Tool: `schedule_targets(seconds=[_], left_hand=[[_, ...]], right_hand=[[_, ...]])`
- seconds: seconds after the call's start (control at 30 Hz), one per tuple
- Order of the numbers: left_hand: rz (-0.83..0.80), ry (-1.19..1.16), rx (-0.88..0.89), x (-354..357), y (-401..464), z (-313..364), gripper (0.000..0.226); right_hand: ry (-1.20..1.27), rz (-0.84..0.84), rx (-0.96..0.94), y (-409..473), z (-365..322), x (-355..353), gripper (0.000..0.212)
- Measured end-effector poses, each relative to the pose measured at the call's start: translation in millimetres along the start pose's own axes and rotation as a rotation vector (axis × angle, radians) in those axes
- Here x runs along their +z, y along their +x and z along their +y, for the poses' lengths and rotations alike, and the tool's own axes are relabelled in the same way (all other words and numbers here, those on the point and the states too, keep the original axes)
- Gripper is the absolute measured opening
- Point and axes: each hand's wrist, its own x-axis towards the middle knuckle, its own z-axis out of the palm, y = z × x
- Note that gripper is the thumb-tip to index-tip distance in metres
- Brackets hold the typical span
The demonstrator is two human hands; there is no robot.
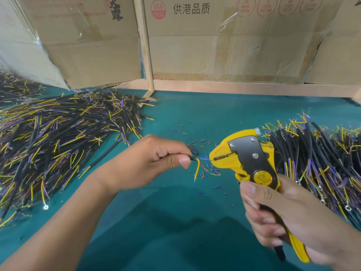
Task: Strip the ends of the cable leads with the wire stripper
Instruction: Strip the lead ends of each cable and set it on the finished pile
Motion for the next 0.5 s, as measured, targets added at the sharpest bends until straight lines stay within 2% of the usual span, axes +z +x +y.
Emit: schedule_targets(seconds=[0.17,0.33,0.5], left_hand=[[0.004,-0.005,0.008,-2.6,-1.7,-0.3,0.031],[0.016,0.009,0.008,-1.5,-1.7,2.6,0.033],[0.151,0.040,-0.041,-11.9,-5.2,-4.5,0.036]], right_hand=[[0.015,0.008,-0.008,1.1,1.7,-2.2,0.059],[0.038,-0.042,-0.013,3.0,5.7,-5.7,0.053],[0.220,-0.173,-0.149,10.2,8.5,-21.4,0.048]])
